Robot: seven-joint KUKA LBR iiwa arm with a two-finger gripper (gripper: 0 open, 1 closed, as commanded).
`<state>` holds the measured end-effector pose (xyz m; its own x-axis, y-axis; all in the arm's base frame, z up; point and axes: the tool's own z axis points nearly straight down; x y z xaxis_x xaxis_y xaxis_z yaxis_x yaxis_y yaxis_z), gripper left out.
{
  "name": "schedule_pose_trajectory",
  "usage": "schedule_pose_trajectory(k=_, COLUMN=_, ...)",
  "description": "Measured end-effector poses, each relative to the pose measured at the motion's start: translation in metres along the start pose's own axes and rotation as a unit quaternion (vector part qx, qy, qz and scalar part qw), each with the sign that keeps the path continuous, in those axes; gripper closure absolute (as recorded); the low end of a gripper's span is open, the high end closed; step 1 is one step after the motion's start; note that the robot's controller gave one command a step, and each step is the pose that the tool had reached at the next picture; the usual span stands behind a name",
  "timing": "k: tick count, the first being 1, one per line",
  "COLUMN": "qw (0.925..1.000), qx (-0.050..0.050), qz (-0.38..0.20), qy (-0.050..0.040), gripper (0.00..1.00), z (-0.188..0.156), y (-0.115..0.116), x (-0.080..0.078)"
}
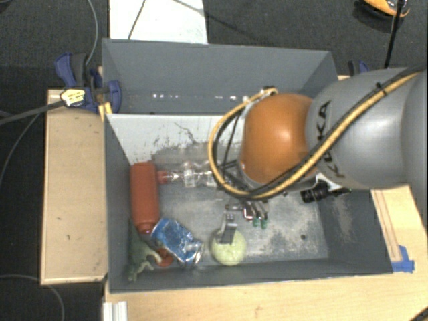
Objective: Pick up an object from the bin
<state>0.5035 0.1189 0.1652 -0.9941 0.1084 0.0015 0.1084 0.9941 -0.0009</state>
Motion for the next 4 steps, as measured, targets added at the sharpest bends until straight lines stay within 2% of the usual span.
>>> schedule_pose_trajectory(k=1, qw=0.9931, qx=-0.002, qz=-0.117, qy=-0.0031, gripper=0.00, z=0.027, y=0.002, x=0.007)
schedule_pose_trajectory(k=2, qw=0.9819, qx=-0.001, qz=-0.189, qy=-0.0026, gripper=0.00, z=0.060, y=-0.008, x=0.014)
schedule_pose_trajectory(k=3, qw=0.9957, qx=-0.002, qz=-0.093, qy=-0.0023, gripper=0.00, z=0.086, y=-0.029, x=0.013)
schedule_pose_trajectory(k=4, qw=0.9914, qx=-0.001, qz=-0.131, qy=-0.0028, gripper=0.00, z=0.091, y=-0.031, x=-0.006)
